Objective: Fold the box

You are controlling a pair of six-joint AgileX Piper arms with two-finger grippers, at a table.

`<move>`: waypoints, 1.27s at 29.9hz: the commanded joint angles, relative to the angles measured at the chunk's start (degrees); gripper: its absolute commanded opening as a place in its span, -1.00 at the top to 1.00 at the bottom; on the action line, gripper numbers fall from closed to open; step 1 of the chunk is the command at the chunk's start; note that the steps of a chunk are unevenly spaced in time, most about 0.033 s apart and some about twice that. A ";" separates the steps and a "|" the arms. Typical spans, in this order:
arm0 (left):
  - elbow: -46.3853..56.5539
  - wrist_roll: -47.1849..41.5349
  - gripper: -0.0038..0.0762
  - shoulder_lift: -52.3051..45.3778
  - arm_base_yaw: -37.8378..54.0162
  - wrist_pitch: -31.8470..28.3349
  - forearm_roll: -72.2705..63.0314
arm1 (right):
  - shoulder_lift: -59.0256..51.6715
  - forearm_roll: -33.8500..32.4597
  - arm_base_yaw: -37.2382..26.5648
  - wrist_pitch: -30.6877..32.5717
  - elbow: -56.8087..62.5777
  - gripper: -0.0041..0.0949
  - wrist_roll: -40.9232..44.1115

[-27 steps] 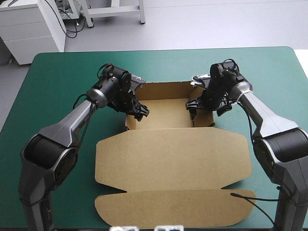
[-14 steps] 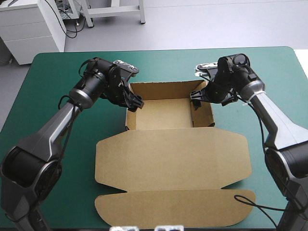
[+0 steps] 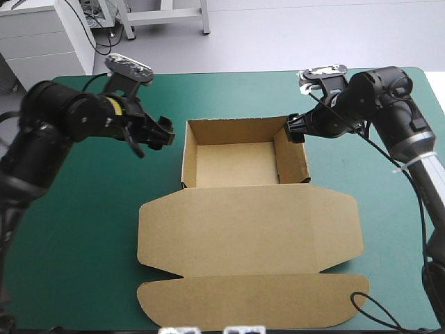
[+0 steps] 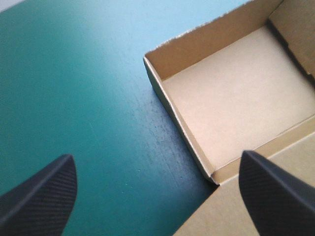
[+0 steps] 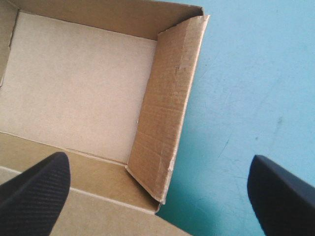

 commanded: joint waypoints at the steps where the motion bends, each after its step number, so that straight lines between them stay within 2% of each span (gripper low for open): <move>1: 1.10 0.99 -0.69 -9.30 -0.41 2.19 0.05 | -3.73 0.11 -0.39 0.04 -1.60 -0.84 -1.14; 12: 22.45 3.01 -0.69 -31.57 -0.41 2.19 2.63 | -1.37 0.11 -0.39 -0.59 -1.48 -0.82 -2.21; 20: 40.33 2.91 -0.68 -43.08 -0.41 2.19 3.28 | 1.80 0.20 -0.39 -2.38 -1.35 -0.81 -2.74; 29: 57.09 -0.51 -0.67 -47.31 -0.41 2.19 3.28 | 8.27 -0.05 -0.39 -3.29 -1.35 -0.81 -3.47; 38: 61.28 -0.51 -0.39 -47.31 -0.41 2.19 2.98 | 15.35 0.06 -0.39 -3.94 -1.35 -0.81 -3.47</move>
